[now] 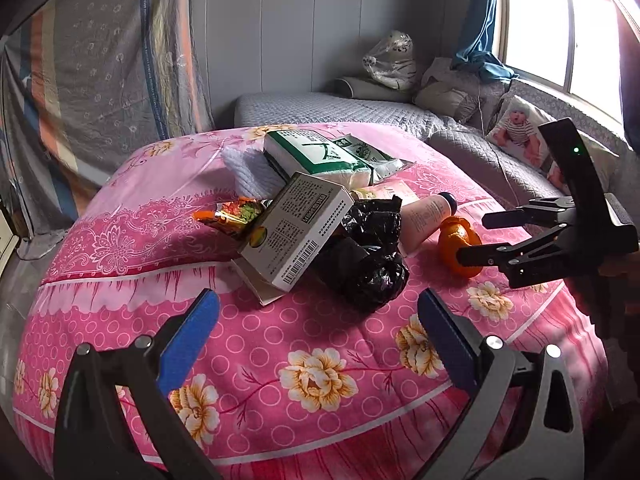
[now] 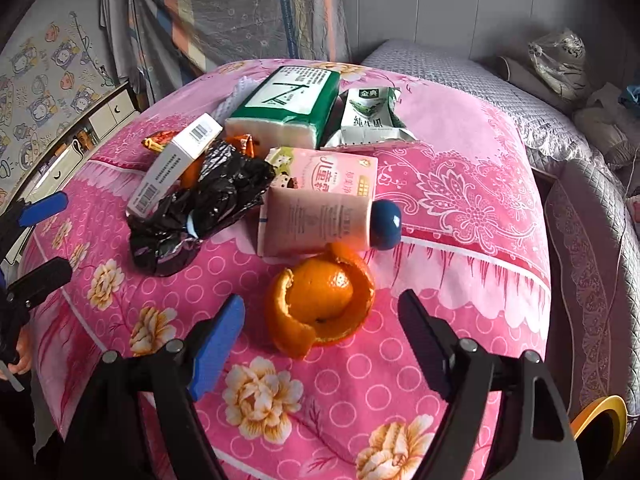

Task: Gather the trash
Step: 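Grasp the orange peel with the right gripper, then lift the orange peel with the right gripper while the left gripper grasps the black bag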

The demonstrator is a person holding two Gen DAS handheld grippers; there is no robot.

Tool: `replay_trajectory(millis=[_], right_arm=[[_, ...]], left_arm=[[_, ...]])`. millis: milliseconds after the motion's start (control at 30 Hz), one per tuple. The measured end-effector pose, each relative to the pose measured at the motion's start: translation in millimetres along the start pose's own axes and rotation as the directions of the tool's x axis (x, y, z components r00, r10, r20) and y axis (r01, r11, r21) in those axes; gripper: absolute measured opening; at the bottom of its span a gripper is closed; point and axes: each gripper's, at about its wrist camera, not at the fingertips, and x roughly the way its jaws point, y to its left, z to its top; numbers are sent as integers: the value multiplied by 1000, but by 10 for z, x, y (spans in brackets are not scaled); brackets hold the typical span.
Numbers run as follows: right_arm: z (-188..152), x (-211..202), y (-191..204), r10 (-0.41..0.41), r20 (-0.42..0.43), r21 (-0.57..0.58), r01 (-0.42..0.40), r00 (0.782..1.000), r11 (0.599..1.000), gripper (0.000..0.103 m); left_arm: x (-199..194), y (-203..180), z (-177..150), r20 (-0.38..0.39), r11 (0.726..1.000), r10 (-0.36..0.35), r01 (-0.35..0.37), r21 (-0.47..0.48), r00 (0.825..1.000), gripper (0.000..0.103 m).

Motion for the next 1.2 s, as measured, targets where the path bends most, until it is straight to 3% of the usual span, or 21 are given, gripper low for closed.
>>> replay_trajectory(millis=[100, 200, 400, 567, 967, 1067, 1167, 1200], right_arm=[[34, 147, -29, 11, -27, 16, -10, 1000, 1000, 75], [44, 250, -43, 33, -50, 29, -32, 998, 999, 60], [16, 194, -136, 91, -33, 74, -88, 995, 993, 50], [-110, -18, -322, 172, -2, 157, -170, 985, 973, 49], [-439, -669, -541, 221, 119, 185, -240, 968, 953, 49], [-504, -773, -553, 228, 140, 186, -251, 964, 950, 49], [-539, -853, -569, 237, 159, 187, -265, 958, 946, 49], [-554, -879, -574, 239, 163, 186, -268, 957, 945, 49]], left_arm=[[51, -16, -9, -15, 1000, -3, 3, -5, 1000, 95], [108, -27, -16, -33, 1000, 6, -6, -7, 999, 95], [176, -134, 6, -54, 1000, -5, 5, 2, 999, 95], [277, -315, 63, -80, 999, -17, 19, 26, 997, 95], [692, -559, 214, -171, 999, 22, -17, 30, 985, 94], [789, -607, 224, -196, 998, 43, -35, 46, 980, 71], [870, -597, 211, -227, 998, 63, -56, 36, 972, 61], [883, -599, 206, -232, 997, 69, -62, 39, 970, 45]])
